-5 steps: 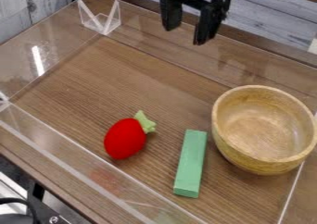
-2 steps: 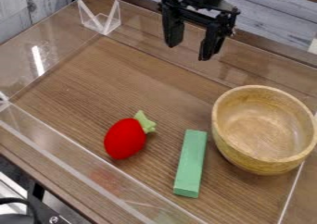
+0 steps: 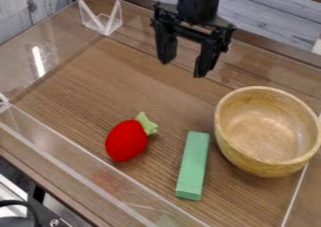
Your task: Move the red object to the right side of the table
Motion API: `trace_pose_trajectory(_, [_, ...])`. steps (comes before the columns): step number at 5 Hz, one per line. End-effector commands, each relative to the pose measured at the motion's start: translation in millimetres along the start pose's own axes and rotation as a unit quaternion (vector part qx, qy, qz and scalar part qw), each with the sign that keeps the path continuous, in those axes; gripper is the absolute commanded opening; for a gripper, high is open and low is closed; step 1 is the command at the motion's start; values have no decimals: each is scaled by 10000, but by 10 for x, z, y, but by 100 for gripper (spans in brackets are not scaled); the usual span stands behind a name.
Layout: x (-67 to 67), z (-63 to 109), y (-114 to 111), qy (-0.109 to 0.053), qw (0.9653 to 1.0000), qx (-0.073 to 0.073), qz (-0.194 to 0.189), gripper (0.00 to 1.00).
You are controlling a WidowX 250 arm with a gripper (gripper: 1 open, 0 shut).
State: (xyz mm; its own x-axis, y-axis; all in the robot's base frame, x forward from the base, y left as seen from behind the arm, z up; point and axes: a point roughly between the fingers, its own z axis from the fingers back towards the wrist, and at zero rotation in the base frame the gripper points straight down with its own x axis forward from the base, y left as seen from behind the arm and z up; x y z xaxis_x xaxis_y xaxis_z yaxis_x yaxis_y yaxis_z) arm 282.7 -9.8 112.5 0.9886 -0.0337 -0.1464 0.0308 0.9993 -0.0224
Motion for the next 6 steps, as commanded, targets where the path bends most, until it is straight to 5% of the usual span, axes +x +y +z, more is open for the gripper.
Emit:
trace_pose_trajectory(1, [-111, -23, 48, -161, 9999, -3, -10, 100])
trace_pose_trajectory(3, [-484, -155, 127, -67, 9999, 27, 81, 100])
trace_pose_trajectory(6, [-582, -361, 3, 165, 9997, 108, -159, 100])
